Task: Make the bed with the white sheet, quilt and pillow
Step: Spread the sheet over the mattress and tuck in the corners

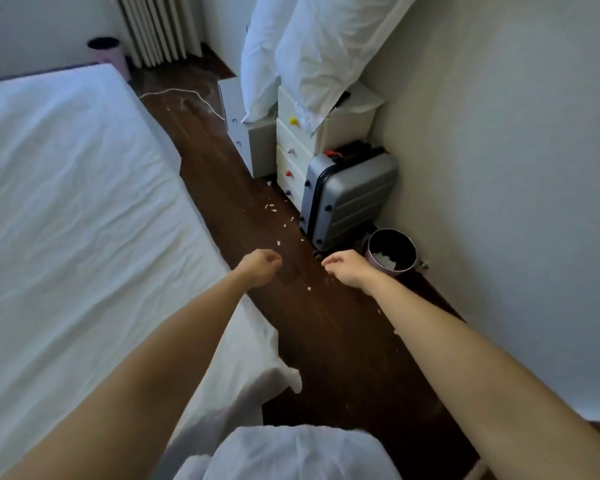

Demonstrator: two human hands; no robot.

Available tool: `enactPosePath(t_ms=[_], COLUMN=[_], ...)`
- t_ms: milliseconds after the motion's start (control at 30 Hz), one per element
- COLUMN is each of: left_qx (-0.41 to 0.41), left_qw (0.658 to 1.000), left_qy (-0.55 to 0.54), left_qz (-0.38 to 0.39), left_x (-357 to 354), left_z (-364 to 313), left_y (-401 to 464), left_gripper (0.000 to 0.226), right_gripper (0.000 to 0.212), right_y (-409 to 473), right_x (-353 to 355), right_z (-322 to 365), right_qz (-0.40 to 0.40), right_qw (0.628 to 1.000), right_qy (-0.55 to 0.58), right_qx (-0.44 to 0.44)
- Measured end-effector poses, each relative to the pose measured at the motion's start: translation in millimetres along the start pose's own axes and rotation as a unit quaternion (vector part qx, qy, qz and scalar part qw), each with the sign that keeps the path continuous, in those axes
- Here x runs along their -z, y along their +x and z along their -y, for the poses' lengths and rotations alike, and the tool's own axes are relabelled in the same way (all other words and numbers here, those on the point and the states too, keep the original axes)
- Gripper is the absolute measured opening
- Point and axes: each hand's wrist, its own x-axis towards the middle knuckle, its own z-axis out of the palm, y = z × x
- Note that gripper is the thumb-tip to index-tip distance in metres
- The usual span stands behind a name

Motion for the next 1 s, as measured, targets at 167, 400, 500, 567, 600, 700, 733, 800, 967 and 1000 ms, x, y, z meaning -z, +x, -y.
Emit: enactPosePath(t_ms=[167, 400, 500, 567, 600, 700, 733, 800, 967, 1000], left_qx=[0.021, 0.161, 0.205, 0.228, 0.237, 0.256, 0.265, 0.278, 0.291, 0.286], left_qw=[0.998, 0.962, 0.937, 0.921, 0.915, 0.899, 0.890, 0.874, 0.853, 0.856], left_qy=[-0.029, -0.151, -0.205, -0.223, -0.234, -0.253, -0.262, -0.279, -0.303, -0.303], left_qz=[-0.045, -0.160, -0.197, -0.224, -0.229, -0.251, -0.261, -0.283, -0.310, -0.307], left_x=[53, 112, 153, 180, 192, 229, 251, 291, 406, 426], left_z=[-70, -84, -78, -66, -61, -33, -21, 1, 36, 37], left_y=[90, 192, 221, 239, 246, 277, 293, 318, 387, 398], left_gripper=[0.035, 0.035, 0.035, 0.035, 0.035, 0.032, 0.031, 0.025, 0.027, 0.028], right_gripper=[0.026, 0.016, 0.011, 0.017, 0.020, 0.023, 0.022, 0.020, 0.025, 0.026], right_y=[120, 301, 370, 413, 426, 471, 492, 528, 611, 623], right_x=[92, 147, 148, 136, 133, 111, 101, 84, 67, 69], right_z=[20, 84, 140, 183, 202, 262, 291, 338, 457, 476], right_qz=[0.031, 0.131, 0.186, 0.215, 0.224, 0.250, 0.264, 0.269, 0.284, 0.286], right_qw=[0.999, 0.983, 0.965, 0.954, 0.949, 0.936, 0.931, 0.926, 0.913, 0.910], right_qy=[-0.023, -0.053, -0.097, -0.116, -0.125, -0.132, -0.134, -0.140, -0.165, -0.169], right_qx=[0.037, 0.119, 0.158, 0.176, 0.185, 0.212, 0.215, 0.224, 0.243, 0.248])
